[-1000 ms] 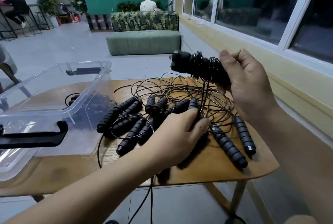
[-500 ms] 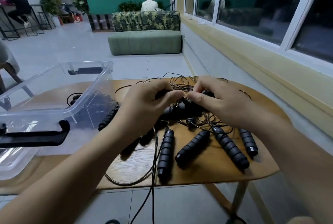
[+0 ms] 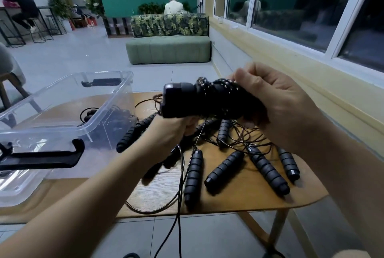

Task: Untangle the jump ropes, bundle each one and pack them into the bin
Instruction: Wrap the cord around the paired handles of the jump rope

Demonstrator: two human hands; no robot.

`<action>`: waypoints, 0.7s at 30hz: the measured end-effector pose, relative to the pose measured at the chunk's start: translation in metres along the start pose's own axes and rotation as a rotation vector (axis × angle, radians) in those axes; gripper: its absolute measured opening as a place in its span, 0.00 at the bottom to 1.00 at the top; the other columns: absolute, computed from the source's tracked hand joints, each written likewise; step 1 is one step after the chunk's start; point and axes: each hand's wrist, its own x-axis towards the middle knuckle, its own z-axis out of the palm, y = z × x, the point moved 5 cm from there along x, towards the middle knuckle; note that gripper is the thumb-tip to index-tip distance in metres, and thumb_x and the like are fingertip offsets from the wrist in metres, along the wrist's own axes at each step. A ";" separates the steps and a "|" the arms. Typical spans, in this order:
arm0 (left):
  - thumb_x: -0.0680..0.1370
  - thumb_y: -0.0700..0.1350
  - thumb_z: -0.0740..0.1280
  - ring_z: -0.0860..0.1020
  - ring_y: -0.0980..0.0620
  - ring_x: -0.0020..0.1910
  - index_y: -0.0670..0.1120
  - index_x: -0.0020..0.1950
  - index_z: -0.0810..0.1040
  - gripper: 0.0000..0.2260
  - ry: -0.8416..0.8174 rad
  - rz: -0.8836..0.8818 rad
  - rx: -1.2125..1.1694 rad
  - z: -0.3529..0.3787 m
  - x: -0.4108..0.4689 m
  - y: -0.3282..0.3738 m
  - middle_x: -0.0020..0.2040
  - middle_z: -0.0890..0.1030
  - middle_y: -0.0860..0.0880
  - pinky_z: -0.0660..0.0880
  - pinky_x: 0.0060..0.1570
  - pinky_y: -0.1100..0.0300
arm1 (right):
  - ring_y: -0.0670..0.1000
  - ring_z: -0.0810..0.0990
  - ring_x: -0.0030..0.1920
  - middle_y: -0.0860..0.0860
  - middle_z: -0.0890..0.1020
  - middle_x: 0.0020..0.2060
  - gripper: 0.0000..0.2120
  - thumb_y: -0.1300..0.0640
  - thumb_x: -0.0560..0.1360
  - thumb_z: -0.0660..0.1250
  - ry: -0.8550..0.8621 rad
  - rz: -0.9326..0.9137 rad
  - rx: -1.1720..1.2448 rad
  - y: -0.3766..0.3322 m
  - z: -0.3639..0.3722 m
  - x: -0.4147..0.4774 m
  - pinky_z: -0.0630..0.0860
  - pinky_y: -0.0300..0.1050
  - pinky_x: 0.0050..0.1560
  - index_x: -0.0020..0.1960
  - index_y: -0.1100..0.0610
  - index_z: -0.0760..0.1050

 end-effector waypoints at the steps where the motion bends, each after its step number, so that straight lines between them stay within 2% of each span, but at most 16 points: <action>1: 0.87 0.44 0.61 0.62 0.54 0.29 0.51 0.33 0.70 0.21 0.020 -0.014 -0.038 0.009 -0.002 0.004 0.31 0.65 0.52 0.59 0.30 0.59 | 0.58 0.72 0.37 0.60 0.75 0.47 0.13 0.48 0.82 0.68 0.058 -0.022 -0.010 0.000 -0.003 0.001 0.71 0.43 0.28 0.47 0.57 0.72; 3: 0.89 0.43 0.57 0.59 0.53 0.30 0.50 0.33 0.69 0.23 -0.007 -0.035 -0.098 0.029 -0.007 0.015 0.32 0.61 0.49 0.53 0.32 0.55 | 0.55 0.73 0.35 0.59 0.75 0.42 0.16 0.48 0.83 0.67 0.176 -0.058 -0.077 0.004 -0.010 0.003 0.72 0.43 0.28 0.49 0.62 0.72; 5: 0.89 0.43 0.55 0.55 0.47 0.32 0.50 0.33 0.78 0.25 -0.004 -0.050 -0.144 0.038 -0.010 0.017 0.35 0.57 0.45 0.51 0.35 0.51 | 0.53 0.73 0.33 0.59 0.73 0.39 0.19 0.50 0.85 0.66 0.274 -0.083 -0.137 0.009 -0.016 0.006 0.72 0.44 0.28 0.50 0.67 0.70; 7: 0.89 0.43 0.56 0.53 0.42 0.36 0.52 0.38 0.82 0.24 -0.002 -0.041 -0.173 0.043 -0.011 0.016 0.37 0.56 0.43 0.51 0.36 0.48 | 0.52 0.72 0.32 0.61 0.71 0.37 0.19 0.51 0.86 0.66 0.349 -0.110 -0.189 0.012 -0.021 0.006 0.72 0.46 0.28 0.48 0.66 0.70; 9: 0.89 0.42 0.59 0.54 0.44 0.36 0.48 0.44 0.75 0.14 -0.006 -0.043 -0.194 0.049 -0.013 0.014 0.36 0.59 0.46 0.52 0.38 0.47 | 0.55 0.71 0.32 0.66 0.69 0.36 0.19 0.51 0.87 0.66 0.394 -0.138 -0.250 0.012 -0.022 0.006 0.73 0.47 0.30 0.47 0.66 0.70; 11: 0.87 0.41 0.64 0.59 0.50 0.34 0.45 0.47 0.68 0.10 0.003 -0.060 -0.170 0.052 -0.014 0.010 0.35 0.63 0.47 0.54 0.40 0.46 | 0.53 0.70 0.33 0.61 0.70 0.34 0.19 0.49 0.87 0.66 0.408 -0.172 -0.368 0.012 -0.020 0.005 0.72 0.48 0.33 0.47 0.64 0.71; 13: 0.79 0.43 0.73 0.65 0.52 0.35 0.45 0.48 0.71 0.11 -0.028 -0.053 -0.150 0.053 -0.016 0.010 0.37 0.68 0.48 0.59 0.38 0.51 | 0.50 0.72 0.35 0.54 0.75 0.36 0.17 0.48 0.87 0.65 0.395 -0.219 -0.525 0.010 -0.016 0.004 0.74 0.50 0.37 0.48 0.61 0.72; 16: 0.71 0.47 0.78 0.72 0.54 0.41 0.49 0.49 0.78 0.12 -0.099 -0.069 -0.212 0.051 -0.019 0.018 0.42 0.75 0.51 0.67 0.42 0.56 | 0.53 0.77 0.44 0.55 0.77 0.45 0.13 0.50 0.88 0.64 0.365 -0.316 -0.675 0.009 -0.007 0.003 0.77 0.54 0.46 0.49 0.58 0.72; 19: 0.74 0.58 0.77 0.70 0.55 0.40 0.53 0.49 0.82 0.11 -0.149 -0.105 -0.408 0.046 -0.019 0.025 0.42 0.73 0.51 0.67 0.42 0.58 | 0.54 0.77 0.49 0.55 0.76 0.49 0.11 0.53 0.87 0.65 0.337 -0.365 -0.740 0.012 0.003 0.003 0.77 0.48 0.50 0.51 0.60 0.73; 21: 0.79 0.62 0.70 0.74 0.55 0.41 0.52 0.50 0.84 0.14 -0.140 -0.132 -0.527 0.040 -0.019 0.033 0.43 0.76 0.50 0.74 0.43 0.62 | 0.53 0.77 0.51 0.54 0.75 0.50 0.10 0.54 0.86 0.66 0.312 -0.368 -0.744 0.016 0.009 0.003 0.77 0.45 0.53 0.52 0.60 0.73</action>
